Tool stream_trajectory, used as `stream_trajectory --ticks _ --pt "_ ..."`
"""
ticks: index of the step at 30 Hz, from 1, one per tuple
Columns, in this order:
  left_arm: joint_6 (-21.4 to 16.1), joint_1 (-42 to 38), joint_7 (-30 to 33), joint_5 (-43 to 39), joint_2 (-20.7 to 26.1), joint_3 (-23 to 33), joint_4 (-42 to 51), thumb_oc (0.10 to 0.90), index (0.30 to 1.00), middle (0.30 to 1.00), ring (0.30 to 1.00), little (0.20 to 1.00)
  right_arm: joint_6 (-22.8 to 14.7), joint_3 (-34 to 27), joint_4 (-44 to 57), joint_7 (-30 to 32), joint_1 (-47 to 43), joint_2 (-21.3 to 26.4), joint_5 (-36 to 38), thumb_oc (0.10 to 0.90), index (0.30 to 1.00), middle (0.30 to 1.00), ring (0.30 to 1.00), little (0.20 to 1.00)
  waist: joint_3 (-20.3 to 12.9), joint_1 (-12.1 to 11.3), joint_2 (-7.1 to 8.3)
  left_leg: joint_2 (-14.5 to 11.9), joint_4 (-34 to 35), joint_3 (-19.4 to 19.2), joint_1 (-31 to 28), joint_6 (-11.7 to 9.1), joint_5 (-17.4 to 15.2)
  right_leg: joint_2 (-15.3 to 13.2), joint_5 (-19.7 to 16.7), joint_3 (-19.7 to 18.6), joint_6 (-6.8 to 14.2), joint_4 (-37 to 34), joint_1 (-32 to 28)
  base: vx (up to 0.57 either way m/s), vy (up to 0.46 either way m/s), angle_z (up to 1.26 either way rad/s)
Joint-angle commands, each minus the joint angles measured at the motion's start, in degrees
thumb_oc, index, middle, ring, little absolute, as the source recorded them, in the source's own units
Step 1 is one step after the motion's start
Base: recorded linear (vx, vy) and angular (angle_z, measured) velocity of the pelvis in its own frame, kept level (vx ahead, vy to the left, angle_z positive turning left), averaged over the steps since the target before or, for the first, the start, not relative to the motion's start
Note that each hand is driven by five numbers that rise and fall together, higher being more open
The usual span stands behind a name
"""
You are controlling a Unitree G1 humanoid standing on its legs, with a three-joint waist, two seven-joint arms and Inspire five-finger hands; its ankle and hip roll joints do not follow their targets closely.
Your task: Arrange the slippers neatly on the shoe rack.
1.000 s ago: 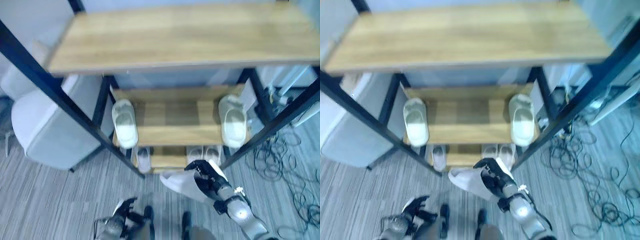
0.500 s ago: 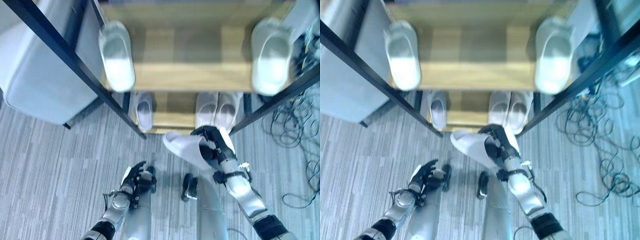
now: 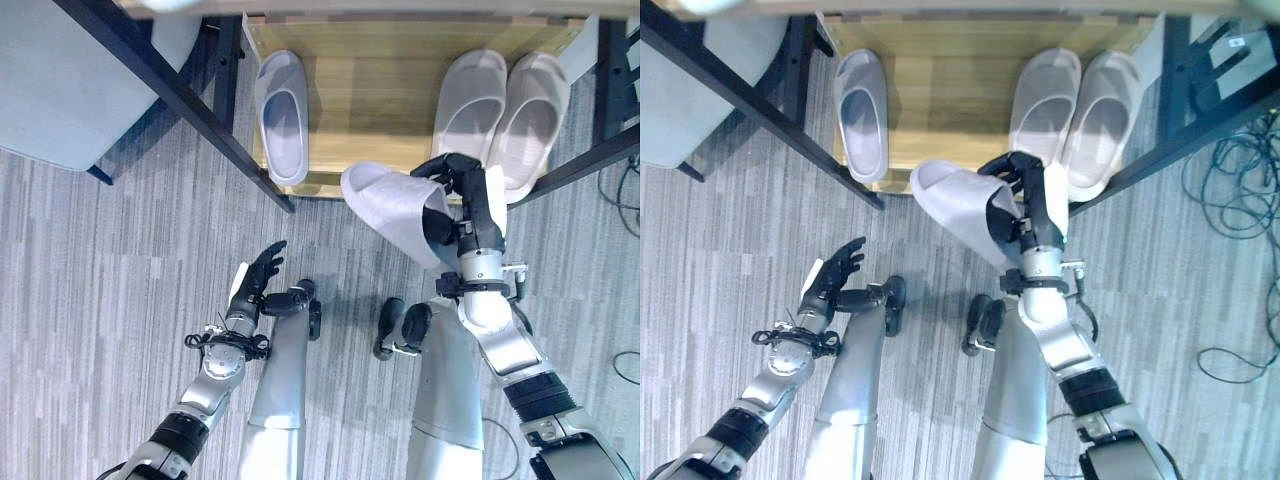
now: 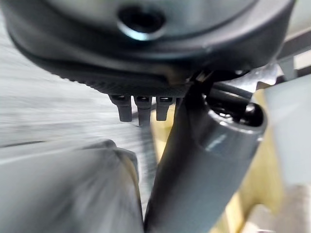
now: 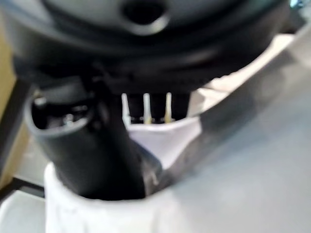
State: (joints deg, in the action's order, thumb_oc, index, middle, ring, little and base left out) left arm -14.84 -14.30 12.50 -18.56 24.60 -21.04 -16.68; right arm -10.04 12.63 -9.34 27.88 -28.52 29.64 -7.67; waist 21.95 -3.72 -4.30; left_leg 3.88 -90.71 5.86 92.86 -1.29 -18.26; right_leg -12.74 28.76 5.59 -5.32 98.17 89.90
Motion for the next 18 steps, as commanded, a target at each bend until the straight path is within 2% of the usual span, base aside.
stream_trajectory --ticks 1,5,6,12,18 --pt "-2.0 2.3 3.6 -2.0 -1.8 -3.3 -0.7 0.800 0.900 0.900 0.900 0.900 -3.8 -1.8 12.9 4.1 -7.4 1.8 -3.9 0.400 0.300 0.300 0.300 0.300 4.0 0.5 1.25 0.7 -0.5 -3.9 -2.9 2.9 -5.8 1.3 6.0 -2.6 -0.8 2.3 -4.1 0.10 -0.038 0.20" --pt "-2.0 1.8 4.5 -2.4 -0.9 -3.0 1.2 0.800 0.900 0.900 0.900 0.900 -3.1 -1.9 13.1 4.7 -9.6 3.1 -5.0 0.400 0.300 0.300 0.300 0.300 6.6 0.4 1.83 1.0 -4.7 -4.7 -2.9 2.8 -7.9 0.9 8.0 -3.5 -1.1 7.1 -4.3 0.07 -0.036 0.05" --pt "-2.3 1.7 5.3 -2.1 0.1 -3.1 3.1 0.800 0.900 0.900 0.900 0.900 -2.1 -2.2 12.6 5.7 -11.2 4.3 -5.9 0.400 0.300 0.300 0.300 0.300 7.8 0.3 2.11 1.1 -8.2 -4.9 -2.9 2.8 -9.8 0.8 9.3 -4.5 -1.4 11.2 -4.1 0.10 -0.037 0.07" --pt "-2.8 3.6 8.3 -2.6 3.0 -4.0 8.0 0.800 0.900 0.900 0.900 0.900 1.2 0.3 10.6 9.5 -17.3 7.1 -8.7 0.400 0.300 0.300 0.300 0.300 7.8 -0.8 3.54 1.3 -19.2 -4.9 -2.9 2.2 -16.8 1.6 13.5 -7.4 -2.6 24.8 -3.9 0.10 -0.039 0.05" --pt "-2.6 5.0 9.2 -2.7 4.3 -4.0 9.5 0.800 0.900 0.900 0.900 0.900 3.3 3.2 6.7 10.7 -23.1 7.8 -8.7 0.400 0.300 0.300 0.300 0.300 7.8 -1.7 3.82 0.9 -24.8 -4.3 -2.9 1.9 -20.0 2.3 14.4 -7.5 -2.6 30.2 -3.7 0.02 0.002 -0.08"
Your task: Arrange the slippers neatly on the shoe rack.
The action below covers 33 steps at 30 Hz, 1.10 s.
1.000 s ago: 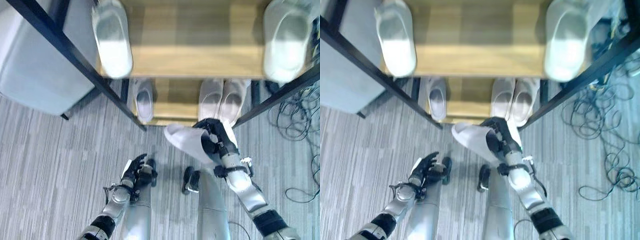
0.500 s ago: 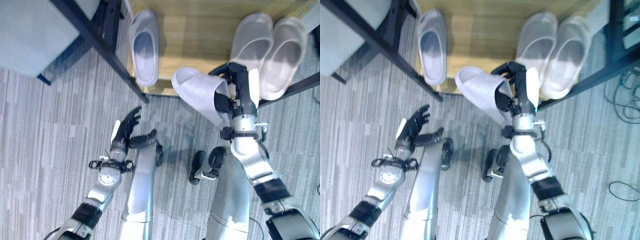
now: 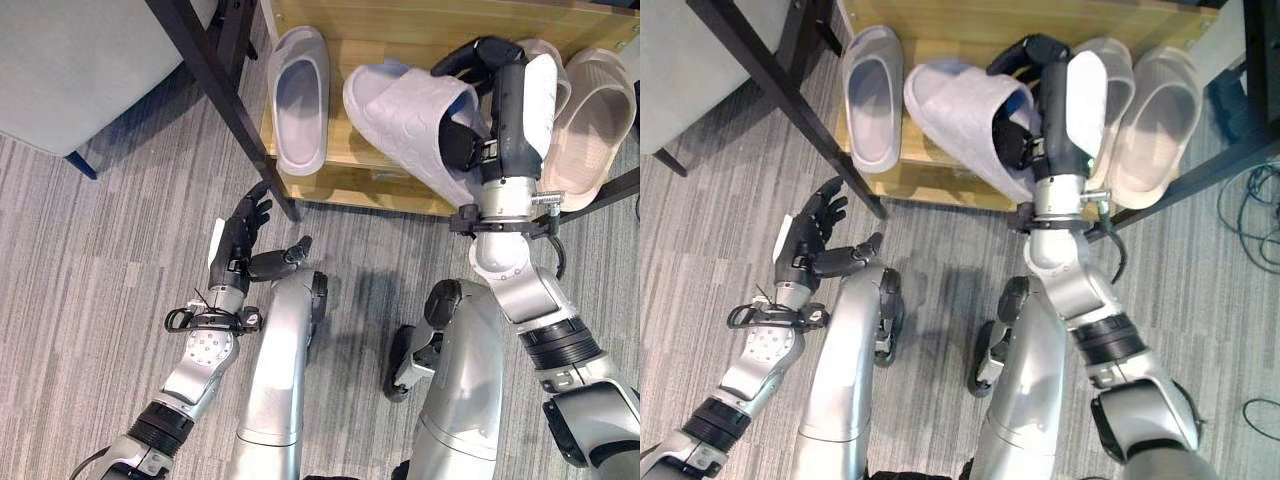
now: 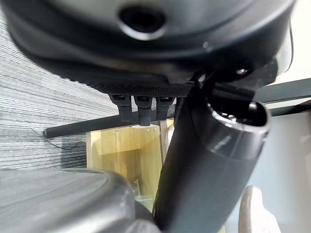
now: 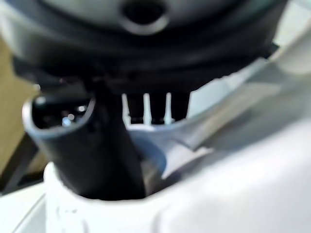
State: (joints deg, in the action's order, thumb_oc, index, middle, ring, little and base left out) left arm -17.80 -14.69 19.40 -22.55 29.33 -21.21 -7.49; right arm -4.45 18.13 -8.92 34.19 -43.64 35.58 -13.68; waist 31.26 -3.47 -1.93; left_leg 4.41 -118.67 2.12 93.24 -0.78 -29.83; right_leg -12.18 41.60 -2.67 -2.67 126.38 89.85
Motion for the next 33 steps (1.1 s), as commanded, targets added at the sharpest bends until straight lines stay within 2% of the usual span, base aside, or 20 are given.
stream_trajectory --ticks 1,3,4,9,14,21,28,33 --pt "0.5 5.3 2.3 1.2 -0.3 -4.0 0.2 0.800 0.900 0.900 0.900 0.900 -1.7 -1.3 4.9 4.5 -9.5 2.1 -2.7 0.400 0.300 0.300 0.300 0.300 -1.5 -2.3 1.34 0.3 2.3 -0.5 -3.3 1.5 -8.8 1.8 1.3 0.9 -5.0 2.5 -3.5 0.02 0.020 -0.19" --pt "0.6 5.1 2.5 0.9 -0.3 -4.1 0.0 0.800 0.900 0.900 0.900 0.900 -1.1 -0.2 3.6 4.8 -11.5 2.3 -2.8 0.400 0.300 0.300 0.300 0.300 -1.5 -2.6 1.34 0.1 1.7 -0.5 -3.3 1.6 -9.0 1.9 1.0 0.9 -4.9 2.9 -3.3 0.01 0.016 -0.12" --pt "0.8 5.2 2.9 0.6 -0.4 -4.6 -0.7 0.800 0.900 0.900 0.900 0.900 0.3 2.2 0.5 4.7 -14.5 1.9 -3.1 0.400 0.300 0.300 0.300 0.300 -1.5 -3.0 1.10 -0.1 0.1 -0.1 -3.3 1.5 -9.8 2.1 0.9 0.9 -4.6 4.0 -3.3 0.01 0.029 -0.12" --pt "0.7 4.3 4.0 0.1 0.1 -5.5 -1.2 0.800 0.900 0.900 0.900 0.900 2.9 7.8 -10.0 6.2 -23.7 -1.4 -0.8 0.400 0.300 0.300 0.300 0.300 -1.5 -3.8 0.50 -1.2 -2.7 -0.5 -3.3 1.7 -11.1 2.4 0.5 0.8 -4.0 5.7 -2.6 -0.01 0.040 -0.20" --pt "0.2 3.5 4.9 -0.8 0.7 -6.2 -1.0 0.800 0.900 0.900 0.900 0.900 3.5 9.9 -17.9 8.1 -29.2 -4.7 2.8 0.400 0.300 0.300 0.300 0.300 -1.5 -5.0 0.03 -1.6 -4.0 -0.4 -3.3 1.7 -11.8 2.0 0.4 0.9 -3.6 6.4 -2.4 -0.01 0.036 -0.05" --pt "-0.4 2.4 5.7 -1.2 0.1 -7.0 -1.5 0.800 0.900 0.900 0.900 0.900 4.2 9.3 -21.5 10.4 -30.8 -8.5 4.4 0.400 0.300 0.300 0.300 0.300 -1.5 -6.2 -0.19 -1.5 -4.9 0.3 -3.3 1.2 -12.5 1.1 -0.1 2.2 -3.1 6.2 -3.2 0.01 0.032 -0.07" --pt "-1.4 2.1 7.7 0.3 -0.8 -9.3 0.5 0.800 0.900 0.900 0.900 0.900 5.6 6.3 -24.9 15.8 -28.8 -16.2 4.1 0.400 0.300 0.300 0.300 0.300 -1.5 -8.3 -2.28 -0.5 -5.5 1.9 -3.3 1.1 -13.5 1.3 -0.1 3.9 -2.6 6.0 -4.5 0.02 0.018 -0.07" --pt "-2.0 3.0 8.3 1.0 -0.8 -10.5 0.9 0.800 0.900 0.900 0.900 0.900 6.1 3.9 -25.0 18.5 -25.8 -15.8 3.7 0.400 0.300 0.300 0.300 0.300 -1.5 -8.1 -2.20 -0.2 -5.4 1.8 -3.3 1.0 -13.9 1.3 -0.2 3.3 -2.6 6.1 -4.7 0.02 -0.007 0.03"
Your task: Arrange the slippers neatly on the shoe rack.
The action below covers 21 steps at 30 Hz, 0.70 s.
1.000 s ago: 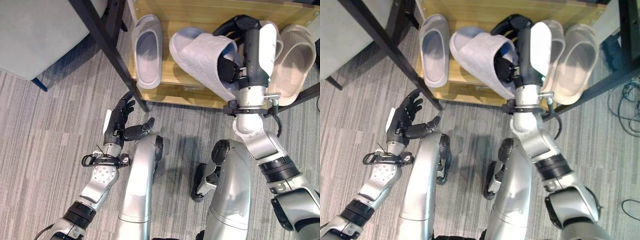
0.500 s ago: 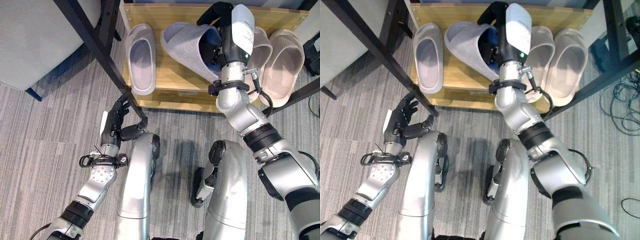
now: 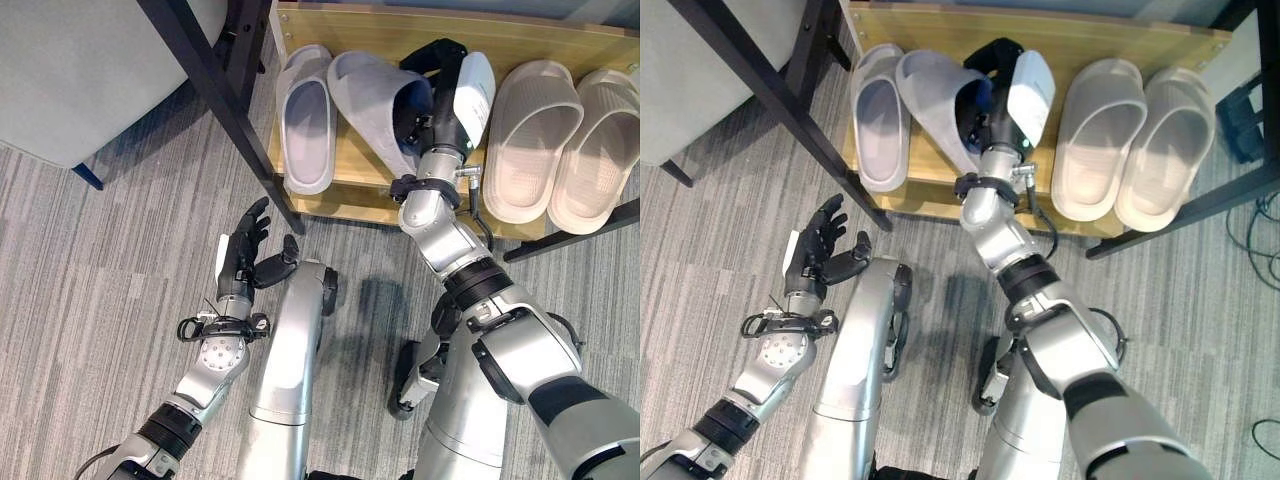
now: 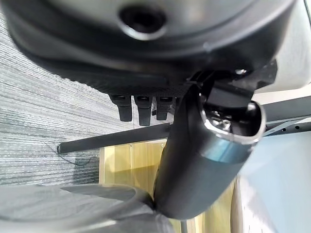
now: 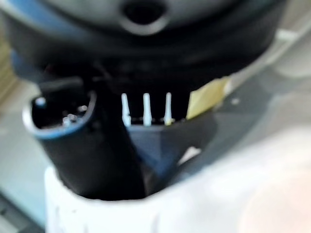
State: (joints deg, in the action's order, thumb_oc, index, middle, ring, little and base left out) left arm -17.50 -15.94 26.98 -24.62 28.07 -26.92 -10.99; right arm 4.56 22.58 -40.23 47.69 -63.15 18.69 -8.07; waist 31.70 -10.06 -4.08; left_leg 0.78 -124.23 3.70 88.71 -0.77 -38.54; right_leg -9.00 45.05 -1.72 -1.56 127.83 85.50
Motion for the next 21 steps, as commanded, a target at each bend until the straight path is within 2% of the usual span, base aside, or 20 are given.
stream_trajectory --ticks 1,8,9,21 --pt "-2.2 4.5 0.4 3.1 0.4 -4.8 4.2 0.800 0.900 0.900 0.900 0.900 -3.0 -1.0 6.8 5.3 -5.6 1.7 -2.3 0.400 0.300 0.300 0.300 0.300 -1.9 -1.3 0.10 3.4 0.2 0.1 1.2 1.0 -5.2 -1.9 -3.8 2.3 -3.6 4.6 -0.4 0.00 0.000 0.00" --pt "-2.2 4.9 0.1 3.1 0.4 -4.8 3.8 0.800 0.900 0.900 0.900 0.900 -3.0 -2.1 9.2 5.9 -4.0 2.6 -3.5 0.400 0.300 0.300 0.300 0.300 -1.9 -1.2 0.40 3.5 -0.4 0.3 1.2 1.0 -5.5 -1.9 -3.7 2.0 -3.8 4.9 -0.4 0.00 0.000 0.00" --pt "-2.0 4.9 -0.2 3.0 0.2 -4.9 3.4 0.800 0.900 0.900 0.900 0.900 -3.2 -1.6 8.5 5.0 -4.1 3.0 -3.3 0.800 0.900 0.900 0.900 0.900 -1.9 -1.2 0.61 3.3 -1.0 0.4 1.2 1.0 -5.7 -1.7 -3.8 1.7 -3.8 5.1 -0.2 0.01 0.032 0.00" --pt "-1.5 4.9 -1.0 1.8 0.0 -3.9 2.3 0.800 0.900 0.900 0.900 0.900 -5.3 2.8 6.6 0.1 -6.2 4.1 -1.0 0.800 0.900 0.900 0.900 0.900 -1.9 -1.2 1.10 3.5 -1.4 0.0 1.2 0.3 -5.4 -2.4 -3.8 1.4 -4.1 5.9 -0.4 0.00 0.005 -0.01"
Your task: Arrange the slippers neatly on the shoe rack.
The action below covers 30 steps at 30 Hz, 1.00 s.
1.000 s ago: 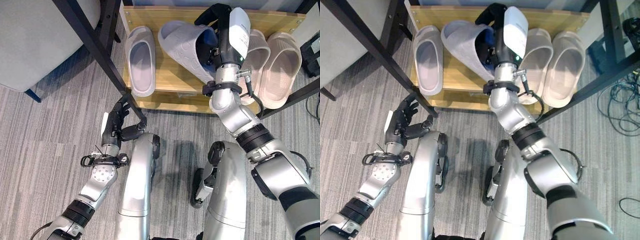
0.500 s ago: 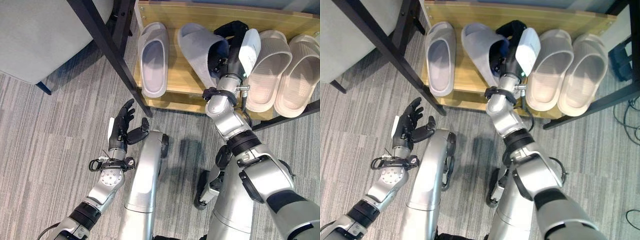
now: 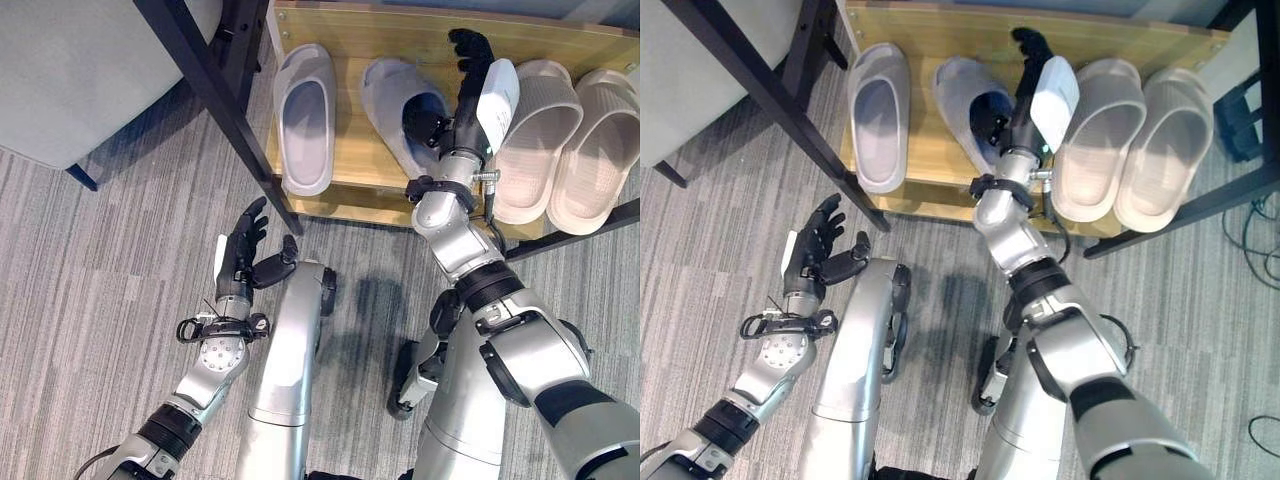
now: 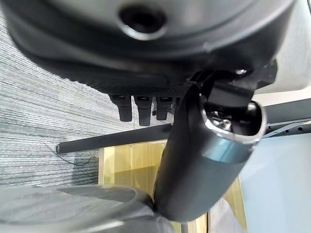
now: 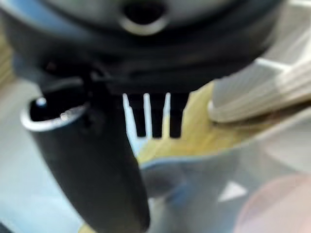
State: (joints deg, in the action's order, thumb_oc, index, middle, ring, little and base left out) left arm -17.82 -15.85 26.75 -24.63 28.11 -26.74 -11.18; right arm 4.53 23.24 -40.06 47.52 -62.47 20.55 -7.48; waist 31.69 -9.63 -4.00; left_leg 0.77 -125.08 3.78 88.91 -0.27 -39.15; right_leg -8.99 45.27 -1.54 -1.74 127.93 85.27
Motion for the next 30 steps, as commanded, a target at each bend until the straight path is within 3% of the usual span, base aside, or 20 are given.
stream_trajectory --ticks 1,9,20,30 --pt "-1.2 4.8 -0.9 1.8 0.0 -4.1 2.5 0.800 0.900 0.900 0.900 0.900 -5.3 2.3 6.5 0.1 -6.9 2.3 -1.7 0.800 0.900 0.900 0.900 0.900 -1.9 -1.6 1.05 3.5 -0.6 -0.2 1.0 -0.2 -4.8 -2.5 -4.0 1.2 -4.0 5.8 -0.2 0.00 0.000 0.00" --pt "-0.8 5.2 -1.1 1.6 0.0 -3.0 2.2 0.800 0.900 0.900 0.900 0.900 -5.7 3.1 8.4 -2.2 -5.8 2.7 -1.2 0.800 0.900 0.900 0.900 0.900 -1.9 -1.1 1.66 3.6 -0.5 -0.4 1.0 -0.8 -4.4 -2.9 -4.1 1.1 -4.2 6.4 -0.3 0.00 -0.007 0.01" --pt "1.0 6.7 -1.7 1.3 0.3 0.3 1.8 0.800 0.900 0.900 0.900 0.900 -3.2 5.6 12.1 -7.5 -4.9 6.9 -4.0 0.800 0.900 0.900 0.900 0.900 -1.9 0.0 3.11 3.0 -0.5 -0.7 1.0 -1.4 -4.2 -3.2 -4.4 0.9 -4.2 6.7 0.2 0.00 -0.001 0.00" --pt "1.8 8.2 -2.3 1.3 -0.4 2.8 2.1 0.800 0.900 0.900 0.900 0.900 -4.2 1.7 26.8 -12.4 4.7 11.9 -7.5 0.800 0.900 0.900 0.900 0.900 -1.9 0.8 4.71 1.8 -2.1 -0.6 1.0 -1.2 -4.8 -3.6 -4.6 1.6 -3.5 7.1 1.3 -0.02 0.016 -0.08"
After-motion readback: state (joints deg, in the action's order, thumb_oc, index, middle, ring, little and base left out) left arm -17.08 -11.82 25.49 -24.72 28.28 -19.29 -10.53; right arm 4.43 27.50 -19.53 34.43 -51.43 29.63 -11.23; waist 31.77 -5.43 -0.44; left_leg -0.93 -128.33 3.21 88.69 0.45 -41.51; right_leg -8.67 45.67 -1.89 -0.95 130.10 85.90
